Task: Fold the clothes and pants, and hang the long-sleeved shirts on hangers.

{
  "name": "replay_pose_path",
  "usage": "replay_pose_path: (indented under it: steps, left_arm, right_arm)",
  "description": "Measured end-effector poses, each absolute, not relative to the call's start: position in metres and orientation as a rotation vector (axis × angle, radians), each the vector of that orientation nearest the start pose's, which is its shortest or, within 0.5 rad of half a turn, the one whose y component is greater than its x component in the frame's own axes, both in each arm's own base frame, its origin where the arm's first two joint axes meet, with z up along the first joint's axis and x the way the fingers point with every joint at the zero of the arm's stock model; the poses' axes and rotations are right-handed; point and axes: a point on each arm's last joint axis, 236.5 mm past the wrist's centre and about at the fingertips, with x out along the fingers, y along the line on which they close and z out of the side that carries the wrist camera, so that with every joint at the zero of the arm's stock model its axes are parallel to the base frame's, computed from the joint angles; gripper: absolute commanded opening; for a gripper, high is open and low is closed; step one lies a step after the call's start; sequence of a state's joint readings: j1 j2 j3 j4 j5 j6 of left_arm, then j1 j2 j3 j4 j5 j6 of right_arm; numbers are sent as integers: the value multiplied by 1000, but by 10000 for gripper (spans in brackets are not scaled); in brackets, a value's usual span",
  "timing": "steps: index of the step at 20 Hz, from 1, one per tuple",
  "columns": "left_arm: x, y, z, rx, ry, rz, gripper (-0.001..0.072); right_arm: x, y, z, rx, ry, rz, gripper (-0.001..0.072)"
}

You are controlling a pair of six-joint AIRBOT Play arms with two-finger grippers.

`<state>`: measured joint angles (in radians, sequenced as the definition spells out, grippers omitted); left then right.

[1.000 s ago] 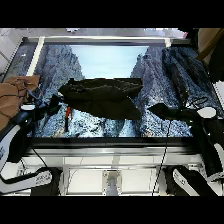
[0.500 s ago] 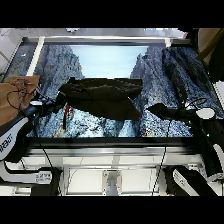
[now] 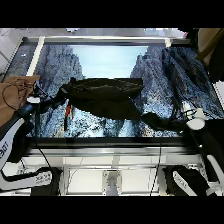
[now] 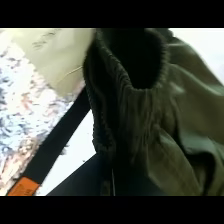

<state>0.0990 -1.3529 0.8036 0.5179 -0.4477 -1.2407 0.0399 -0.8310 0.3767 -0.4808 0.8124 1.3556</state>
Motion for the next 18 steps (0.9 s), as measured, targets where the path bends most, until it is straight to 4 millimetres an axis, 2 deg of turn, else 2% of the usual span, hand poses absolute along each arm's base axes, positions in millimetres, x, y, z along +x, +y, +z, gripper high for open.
replay_pose_path:
  steps: [3,6,8,13,14,15,18]
  left_arm:
    - [452,-52,-21,-796,817,-47,24]
    - [449,-59,-11,-780,809,-75,24]
    - [448,-62,-9,-775,809,-85,24]
    - [447,-65,-6,-769,808,-94,24]
    - [447,-65,-6,-769,808,-95,24]
    - [447,-65,-6,-769,809,-95,24]
    - [447,-65,-5,-768,807,-97,24]
  right_arm:
    - [279,167,-50,1073,1100,210,609]
    - [292,167,-76,1099,1115,131,605]
    - [306,168,-85,1081,1120,116,547]
    - [348,173,-95,998,1101,142,541]
    - [354,174,-97,988,1099,143,345]
    - [360,174,-100,978,1098,140,-8]
    - [373,175,-101,955,1087,153,5]
